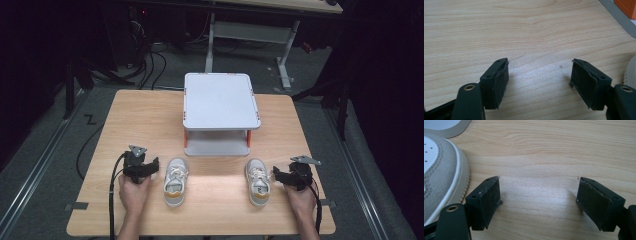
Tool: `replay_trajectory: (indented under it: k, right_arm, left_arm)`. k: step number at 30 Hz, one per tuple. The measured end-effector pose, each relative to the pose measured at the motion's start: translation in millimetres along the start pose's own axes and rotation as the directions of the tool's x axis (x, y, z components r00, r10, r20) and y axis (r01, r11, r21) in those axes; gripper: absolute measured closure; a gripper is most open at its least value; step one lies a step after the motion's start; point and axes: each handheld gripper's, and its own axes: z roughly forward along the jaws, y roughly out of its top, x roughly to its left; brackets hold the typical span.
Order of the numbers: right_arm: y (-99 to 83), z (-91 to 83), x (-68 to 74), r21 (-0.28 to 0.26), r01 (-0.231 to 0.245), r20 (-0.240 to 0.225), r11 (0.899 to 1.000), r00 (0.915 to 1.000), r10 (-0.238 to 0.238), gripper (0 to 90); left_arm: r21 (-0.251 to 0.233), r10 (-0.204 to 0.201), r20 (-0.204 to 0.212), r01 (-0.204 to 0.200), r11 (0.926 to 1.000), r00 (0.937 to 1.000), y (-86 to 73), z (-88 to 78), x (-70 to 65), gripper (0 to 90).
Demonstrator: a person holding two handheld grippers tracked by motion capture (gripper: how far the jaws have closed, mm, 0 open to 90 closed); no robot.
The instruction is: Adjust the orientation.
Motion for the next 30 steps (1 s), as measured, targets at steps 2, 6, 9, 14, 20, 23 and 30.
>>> replay_trajectory:
  k: [2, 6, 9, 14, 20, 23, 30]
  right_arm:
    - [0.0, 0.1, 0.1, 0.000, 0.003, -0.001, 1.000, 1.0000, -0.003, 18.7]
    - [0.3, 0.1, 1.2, 0.000, 0.009, -0.009, 1.000, 0.9999, -0.009, 19.4]
    - [-0.6, -1.0, 2.8, -0.006, 0.007, -0.004, 1.000, 1.0000, -0.007, 22.8]
    - [-2.1, -3.2, 5.6, -0.015, 0.008, -0.013, 1.000, 0.9999, -0.008, 30.3]
    - [-4.2, -6.5, 9.7, -0.026, 0.012, -0.022, 1.000, 0.9997, -0.013, 39.7]
    - [-6.4, -11.0, 11.5, -0.035, 0.002, -0.061, 0.999, 0.9981, -0.004, 45.5]
    - [-10.2, -32.2, 18.8, -0.079, -0.010, -0.136, 0.997, 0.9908, -0.001, 48.3]
  left_arm:
    - [0.000, -0.001, 0.000, 0.001, 1.0000, 1.0000, 0.0, 0.0, 0.0, 30.7]
    - [-0.001, -0.001, -0.001, 0.001, 1.0000, 1.0000, 0.0, 0.0, 0.0, 30.7]
    - [-0.001, -0.001, 0.000, 0.001, 1.0000, 1.0000, 0.0, 0.0, 0.0, 30.7]
    - [0.000, -0.001, 0.000, 0.001, 1.0000, 1.0000, 0.1, 0.0, 0.1, 30.6]
    - [0.000, -0.002, 0.000, 0.002, 1.0000, 1.0000, 0.1, -0.1, 0.2, 30.7]
    - [0.000, -0.003, 0.000, 0.003, 1.0000, 1.0000, 0.1, -0.1, 0.3, 30.7]
    - [0.000, -0.002, 0.001, 0.002, 1.0000, 1.0000, 0.0, -0.1, 0.2, 30.6]
